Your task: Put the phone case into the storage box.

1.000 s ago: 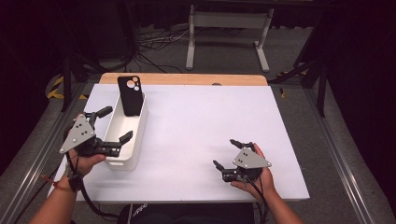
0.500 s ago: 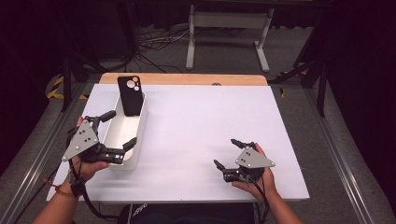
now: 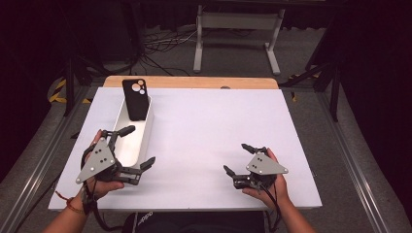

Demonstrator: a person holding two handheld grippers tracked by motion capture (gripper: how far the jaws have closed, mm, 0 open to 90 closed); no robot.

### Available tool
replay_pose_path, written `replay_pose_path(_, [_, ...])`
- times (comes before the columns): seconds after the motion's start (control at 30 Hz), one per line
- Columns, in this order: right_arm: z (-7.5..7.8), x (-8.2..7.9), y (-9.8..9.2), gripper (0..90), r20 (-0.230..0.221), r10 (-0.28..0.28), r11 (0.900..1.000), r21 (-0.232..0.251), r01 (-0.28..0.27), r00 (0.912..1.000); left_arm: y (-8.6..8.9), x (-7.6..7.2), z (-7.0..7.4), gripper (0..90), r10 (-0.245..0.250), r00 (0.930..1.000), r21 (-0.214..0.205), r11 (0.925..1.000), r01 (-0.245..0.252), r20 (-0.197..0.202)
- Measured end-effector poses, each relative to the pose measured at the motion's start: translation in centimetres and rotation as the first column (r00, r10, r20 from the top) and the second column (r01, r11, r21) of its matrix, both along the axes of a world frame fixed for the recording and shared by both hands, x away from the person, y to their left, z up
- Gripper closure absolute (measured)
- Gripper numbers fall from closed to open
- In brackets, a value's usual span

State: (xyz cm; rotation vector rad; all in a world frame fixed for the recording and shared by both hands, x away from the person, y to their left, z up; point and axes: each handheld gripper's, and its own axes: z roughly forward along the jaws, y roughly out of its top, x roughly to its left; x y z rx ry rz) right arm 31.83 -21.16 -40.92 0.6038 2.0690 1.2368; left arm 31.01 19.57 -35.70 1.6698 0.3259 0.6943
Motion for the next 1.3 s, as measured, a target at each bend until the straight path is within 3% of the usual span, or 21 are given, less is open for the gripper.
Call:
replay_pose_path(0.17, [0.4,-0.1,-0.4,13.5,0.001,-0.012,0.9998,0.017,0.012,0.9999,-1.3,-0.6,-0.5,3.0,-0.03,0.9995,0.044,0.9986,0.03,0.004])
replay_pose_path(0.33, [0.3,-0.3,-0.5,13.2,0.002,-0.013,0.9999,0.008,0.013,0.9999,-1.7,-0.7,-1.5,3.5,-0.052,0.9982,0.046,0.9975,0.054,-0.029])
replay_pose_path(0.47, [0.4,-0.4,-0.4,13.1,0.004,-0.013,0.9998,0.014,0.013,0.9999,-2.4,-1.0,-3.0,2.6,-0.064,0.9957,0.082,0.9942,0.07,-0.066])
replay_pose_path(0.67, [0.3,-0.7,-0.2,13.0,0.01,-0.001,1.0,0.006,0.001,0.9999,-3.3,-0.9,-4.6,5.4,-0.08,0.9909,0.095,0.9914,0.091,-0.108])
replay_pose_path(0.9, [0.2,-0.8,-0.5,13.0,0.008,0.002,0.9999,0.011,-0.002,1.0,-3.9,-0.8,-5.7,7.1,-0.064,0.9925,0.144,0.9864,0.079,-0.104])
replay_pose_path(1.07, [0.0,-1.0,-0.4,12.9,0.009,0.008,1.0,0.005,-0.008,0.9999,-4.0,-0.1,-7.0,8.2,-0.032,0.9935,0.216,0.9748,0.055,-0.11])
replay_pose_path(1.23, [-0.5,-1.1,-0.1,12.7,0.007,0.029,0.9995,-0.012,-0.029,0.9996,-3.8,0.6,-7.4,7.8,-0.016,0.9923,0.225,0.9734,0.044,-0.123])
replay_pose_path(1.3, [-0.6,-1.2,0.1,12.7,0.007,0.035,0.9991,-0.024,-0.035,0.9994,-3.7,0.8,-7.6,7.8,-0.022,0.9891,0.21,0.9762,0.053,-0.146])
